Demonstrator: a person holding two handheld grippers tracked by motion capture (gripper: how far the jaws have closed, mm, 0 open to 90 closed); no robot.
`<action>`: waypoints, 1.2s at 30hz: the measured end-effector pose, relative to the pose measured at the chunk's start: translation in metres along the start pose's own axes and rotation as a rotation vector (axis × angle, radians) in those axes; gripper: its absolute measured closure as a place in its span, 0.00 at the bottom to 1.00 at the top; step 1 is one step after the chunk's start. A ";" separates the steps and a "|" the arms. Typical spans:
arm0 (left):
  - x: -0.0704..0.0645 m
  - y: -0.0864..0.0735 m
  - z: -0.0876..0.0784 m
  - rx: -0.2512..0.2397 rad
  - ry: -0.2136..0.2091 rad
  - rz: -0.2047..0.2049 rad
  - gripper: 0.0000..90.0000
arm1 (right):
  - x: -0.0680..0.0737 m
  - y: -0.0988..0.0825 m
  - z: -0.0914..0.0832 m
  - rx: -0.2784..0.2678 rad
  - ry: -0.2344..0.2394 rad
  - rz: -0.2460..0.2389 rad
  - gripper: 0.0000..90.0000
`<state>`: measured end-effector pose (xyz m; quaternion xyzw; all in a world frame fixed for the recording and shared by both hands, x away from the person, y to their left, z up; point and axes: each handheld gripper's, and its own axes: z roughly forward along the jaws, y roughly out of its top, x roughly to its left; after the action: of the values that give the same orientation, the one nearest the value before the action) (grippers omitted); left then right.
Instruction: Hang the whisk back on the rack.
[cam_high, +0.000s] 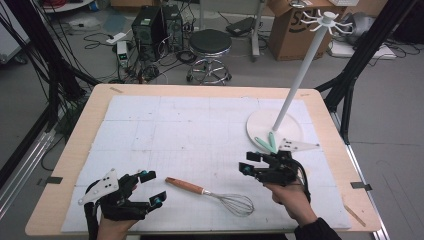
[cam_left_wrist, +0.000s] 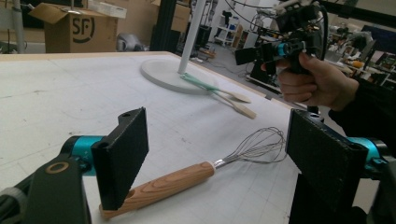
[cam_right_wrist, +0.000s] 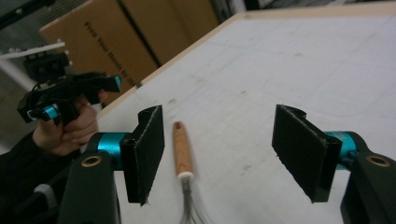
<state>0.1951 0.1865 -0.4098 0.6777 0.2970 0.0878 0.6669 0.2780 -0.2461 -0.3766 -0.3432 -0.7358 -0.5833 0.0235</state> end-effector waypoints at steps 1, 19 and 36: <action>-0.001 0.000 -0.001 -0.001 -0.001 0.002 0.24 | 0.000 0.003 0.007 0.025 0.004 -0.005 0.40; -0.018 -0.003 0.013 0.017 -0.049 0.048 0.24 | 0.023 0.032 0.122 0.428 0.164 -0.044 0.51; -0.008 -0.002 0.002 -0.039 -0.022 0.016 0.24 | 0.027 0.014 0.185 0.819 0.104 -0.065 0.54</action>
<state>0.1893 0.1806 -0.4094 0.6680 0.2824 0.0913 0.6825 0.3324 -0.0699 -0.4125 -0.2521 -0.9154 -0.2593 0.1770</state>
